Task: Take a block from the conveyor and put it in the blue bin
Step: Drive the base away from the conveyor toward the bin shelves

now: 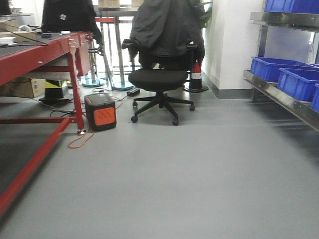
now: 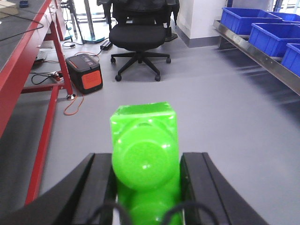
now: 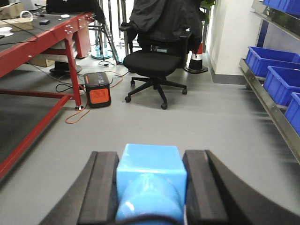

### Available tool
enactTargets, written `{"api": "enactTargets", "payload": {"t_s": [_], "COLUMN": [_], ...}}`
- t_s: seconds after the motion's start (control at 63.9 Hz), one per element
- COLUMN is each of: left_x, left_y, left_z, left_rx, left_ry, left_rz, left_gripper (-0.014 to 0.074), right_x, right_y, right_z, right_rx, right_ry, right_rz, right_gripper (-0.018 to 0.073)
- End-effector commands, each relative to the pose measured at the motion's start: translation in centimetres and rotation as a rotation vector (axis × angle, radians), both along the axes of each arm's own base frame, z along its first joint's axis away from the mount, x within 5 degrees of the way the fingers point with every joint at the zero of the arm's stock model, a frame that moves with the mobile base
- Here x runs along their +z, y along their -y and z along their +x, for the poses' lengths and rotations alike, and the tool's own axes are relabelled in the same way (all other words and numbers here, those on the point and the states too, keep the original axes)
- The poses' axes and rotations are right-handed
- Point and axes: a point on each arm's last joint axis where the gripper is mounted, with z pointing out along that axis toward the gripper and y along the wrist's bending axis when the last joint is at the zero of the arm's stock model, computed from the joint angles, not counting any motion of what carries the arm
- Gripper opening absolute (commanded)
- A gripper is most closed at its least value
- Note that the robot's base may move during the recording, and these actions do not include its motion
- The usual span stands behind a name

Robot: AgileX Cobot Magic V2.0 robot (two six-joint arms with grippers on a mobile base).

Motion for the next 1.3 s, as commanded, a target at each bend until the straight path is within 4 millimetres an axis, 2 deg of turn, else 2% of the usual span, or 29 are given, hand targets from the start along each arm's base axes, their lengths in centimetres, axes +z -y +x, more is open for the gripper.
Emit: {"api": "enactTargets", "payload": {"t_s": [0.0, 1.283], "left_x": [0.42, 0.44], "left_y": [0.07, 0.07], "left_z": [-0.06, -0.06], "left_rx": [-0.007, -0.007], "left_ry": [0.032, 0.034], "left_rz": [-0.014, -0.014], "left_gripper": [-0.0111, -0.0111], "right_x": [0.25, 0.25], "right_y": [0.1, 0.1], "right_z": [-0.07, -0.07], "right_rx": [-0.009, -0.009], "right_ry": [0.028, 0.028], "right_rz": [-0.005, -0.005], "right_gripper": [-0.0163, -0.0163]}}
